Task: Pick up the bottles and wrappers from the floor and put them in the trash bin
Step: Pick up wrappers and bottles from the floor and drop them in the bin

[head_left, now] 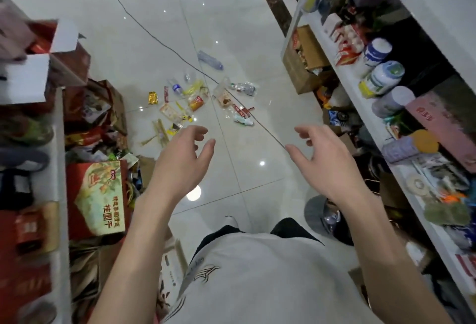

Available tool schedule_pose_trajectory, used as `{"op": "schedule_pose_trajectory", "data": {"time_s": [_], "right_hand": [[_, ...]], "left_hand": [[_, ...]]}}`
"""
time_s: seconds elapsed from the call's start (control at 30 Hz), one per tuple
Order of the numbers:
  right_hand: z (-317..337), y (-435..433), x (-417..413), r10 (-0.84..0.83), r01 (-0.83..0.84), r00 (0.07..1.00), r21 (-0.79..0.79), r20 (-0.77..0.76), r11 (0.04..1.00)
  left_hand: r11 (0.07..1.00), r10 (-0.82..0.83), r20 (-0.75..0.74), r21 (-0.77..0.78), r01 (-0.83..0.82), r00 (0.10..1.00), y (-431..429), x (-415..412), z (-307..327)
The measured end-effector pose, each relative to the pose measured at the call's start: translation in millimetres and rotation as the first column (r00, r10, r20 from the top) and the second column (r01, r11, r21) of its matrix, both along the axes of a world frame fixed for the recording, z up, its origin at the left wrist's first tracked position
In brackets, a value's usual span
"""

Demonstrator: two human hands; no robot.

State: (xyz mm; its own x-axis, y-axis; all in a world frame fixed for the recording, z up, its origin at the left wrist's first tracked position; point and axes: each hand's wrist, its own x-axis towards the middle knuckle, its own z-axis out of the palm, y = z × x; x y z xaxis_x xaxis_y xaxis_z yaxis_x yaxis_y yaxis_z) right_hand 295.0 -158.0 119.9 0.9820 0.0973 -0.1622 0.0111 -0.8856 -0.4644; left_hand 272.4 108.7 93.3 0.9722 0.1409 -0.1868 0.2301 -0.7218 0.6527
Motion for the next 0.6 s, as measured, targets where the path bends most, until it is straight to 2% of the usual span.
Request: {"op": "schedule_pose_trajectory", "data": {"time_s": [0.27, 0.6], "right_hand": [[-11.6, 29.4, 66.7, 0.02, -0.021, 0.999, -0.034, -0.04, 0.999], [-42.5, 37.4, 242.0, 0.015, -0.015, 0.998, 0.001, -0.053, 1.0]], "left_hand": [[0.999, 0.046, -0.026, -0.025, -0.047, 0.999, 34.3, 57.6, -10.6], [1.0, -0.001, -0.08, -0.007, 0.0, 0.997, 29.0, 241.1, -25.2]]}}
